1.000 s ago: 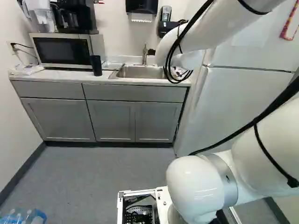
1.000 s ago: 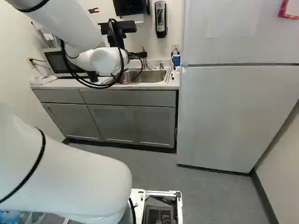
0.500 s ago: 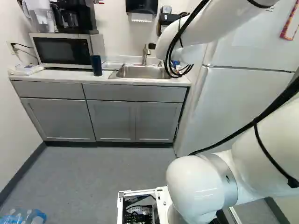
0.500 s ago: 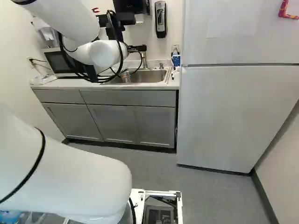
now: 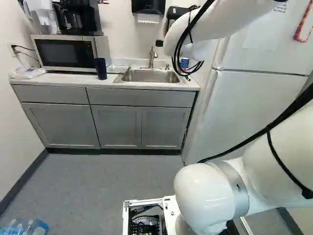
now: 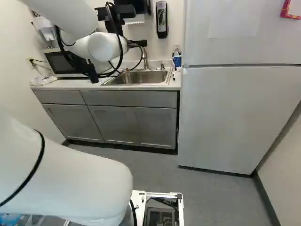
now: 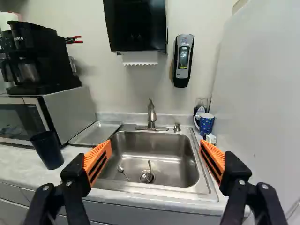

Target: Rinse the cup and place it in the tray

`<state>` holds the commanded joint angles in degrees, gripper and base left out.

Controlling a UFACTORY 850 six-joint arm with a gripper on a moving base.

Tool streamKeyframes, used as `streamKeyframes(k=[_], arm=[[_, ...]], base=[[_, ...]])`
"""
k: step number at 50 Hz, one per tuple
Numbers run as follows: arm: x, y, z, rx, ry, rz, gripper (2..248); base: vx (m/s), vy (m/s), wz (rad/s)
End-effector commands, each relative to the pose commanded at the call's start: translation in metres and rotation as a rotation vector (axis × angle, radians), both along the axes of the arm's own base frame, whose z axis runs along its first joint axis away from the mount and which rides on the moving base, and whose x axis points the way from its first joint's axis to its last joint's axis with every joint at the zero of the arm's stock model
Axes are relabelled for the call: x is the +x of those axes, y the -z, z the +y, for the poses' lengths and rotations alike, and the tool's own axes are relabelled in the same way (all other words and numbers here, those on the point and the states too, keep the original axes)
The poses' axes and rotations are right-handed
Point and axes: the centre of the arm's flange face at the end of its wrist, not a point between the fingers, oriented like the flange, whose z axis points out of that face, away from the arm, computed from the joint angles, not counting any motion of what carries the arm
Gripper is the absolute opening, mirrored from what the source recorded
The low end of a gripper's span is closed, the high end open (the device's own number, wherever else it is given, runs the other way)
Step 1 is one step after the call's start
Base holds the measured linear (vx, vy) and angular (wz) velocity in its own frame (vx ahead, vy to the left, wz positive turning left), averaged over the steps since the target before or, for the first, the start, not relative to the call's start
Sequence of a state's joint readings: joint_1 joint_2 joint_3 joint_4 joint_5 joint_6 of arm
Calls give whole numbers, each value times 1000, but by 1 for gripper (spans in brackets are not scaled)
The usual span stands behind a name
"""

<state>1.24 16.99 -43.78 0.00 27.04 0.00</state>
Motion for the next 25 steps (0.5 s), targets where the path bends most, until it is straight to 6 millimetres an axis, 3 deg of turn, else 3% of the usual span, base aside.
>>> streamKeyframes(k=[25], arm=[[0,0,0,0,0,1,247]], base=[[0,0,0]])
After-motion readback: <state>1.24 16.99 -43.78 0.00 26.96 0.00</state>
